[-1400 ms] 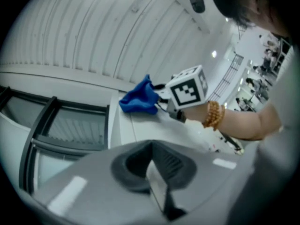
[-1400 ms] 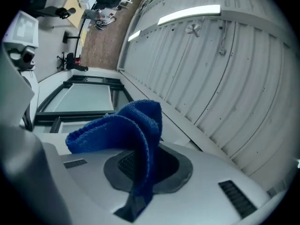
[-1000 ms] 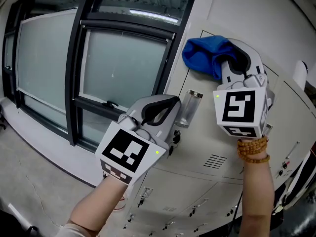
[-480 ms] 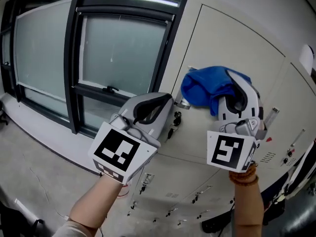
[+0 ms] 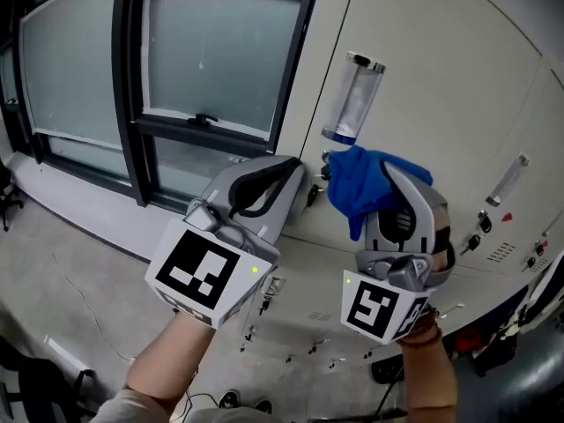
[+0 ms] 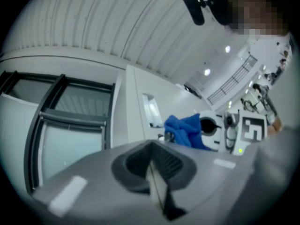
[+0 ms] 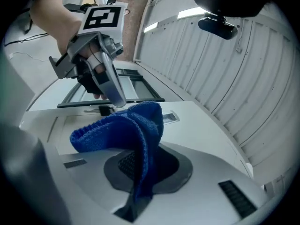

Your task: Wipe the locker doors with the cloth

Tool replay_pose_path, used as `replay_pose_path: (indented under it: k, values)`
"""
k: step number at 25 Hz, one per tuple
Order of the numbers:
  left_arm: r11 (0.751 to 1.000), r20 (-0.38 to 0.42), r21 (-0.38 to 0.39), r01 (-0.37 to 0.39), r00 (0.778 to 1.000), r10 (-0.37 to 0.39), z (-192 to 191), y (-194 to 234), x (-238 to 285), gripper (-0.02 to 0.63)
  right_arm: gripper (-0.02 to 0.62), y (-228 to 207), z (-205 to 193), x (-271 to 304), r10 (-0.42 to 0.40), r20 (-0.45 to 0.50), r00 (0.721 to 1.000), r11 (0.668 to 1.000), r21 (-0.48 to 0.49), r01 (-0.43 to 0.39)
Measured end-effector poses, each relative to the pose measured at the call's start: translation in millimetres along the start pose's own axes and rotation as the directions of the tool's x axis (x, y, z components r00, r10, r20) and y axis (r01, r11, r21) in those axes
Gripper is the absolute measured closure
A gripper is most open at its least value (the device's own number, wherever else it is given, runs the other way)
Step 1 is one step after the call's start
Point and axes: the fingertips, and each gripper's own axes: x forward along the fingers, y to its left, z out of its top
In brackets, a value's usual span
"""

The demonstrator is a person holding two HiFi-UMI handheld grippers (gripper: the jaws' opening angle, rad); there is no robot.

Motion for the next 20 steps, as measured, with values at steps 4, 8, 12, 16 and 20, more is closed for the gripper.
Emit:
replay_pose_path:
  k: [4, 8, 12, 16, 20]
  values:
    - [1.000, -0.030, -0.023, -0.004, 1.000, 0.003, -20, -1, -5, 0.603, 0.566, 37, 2, -11, 0.042, 0.002, 0.999, 0.999, -0.014, -0.042]
    - [1.000, -0.070, -0.025, -0.018, 0.997, 0.016, -41, 2, -13, 0.603, 0.566, 84, 12, -19, 0.102, 0.020, 0.995, 0.994, -0.053, -0.101]
    - [0.999, -0.100, -0.041, -0.029, 0.995, 0.025, -59, 1, -22, 0.603, 0.566, 110, 9, -29, 0.120, 0.016, 0.993, 0.990, -0.075, -0.119]
    - [0.998, -0.113, -0.055, -0.031, 0.993, 0.025, -69, -7, -26, 0.603, 0.566, 114, -6, -40, 0.118, -0.012, 0.993, 0.989, -0.084, -0.118]
    - [0.999, -0.085, -0.049, -0.017, 0.996, 0.013, -58, -15, -26, 0.603, 0.566, 96, -18, -43, 0.101, -0.049, 0.994, 0.991, -0.079, -0.105]
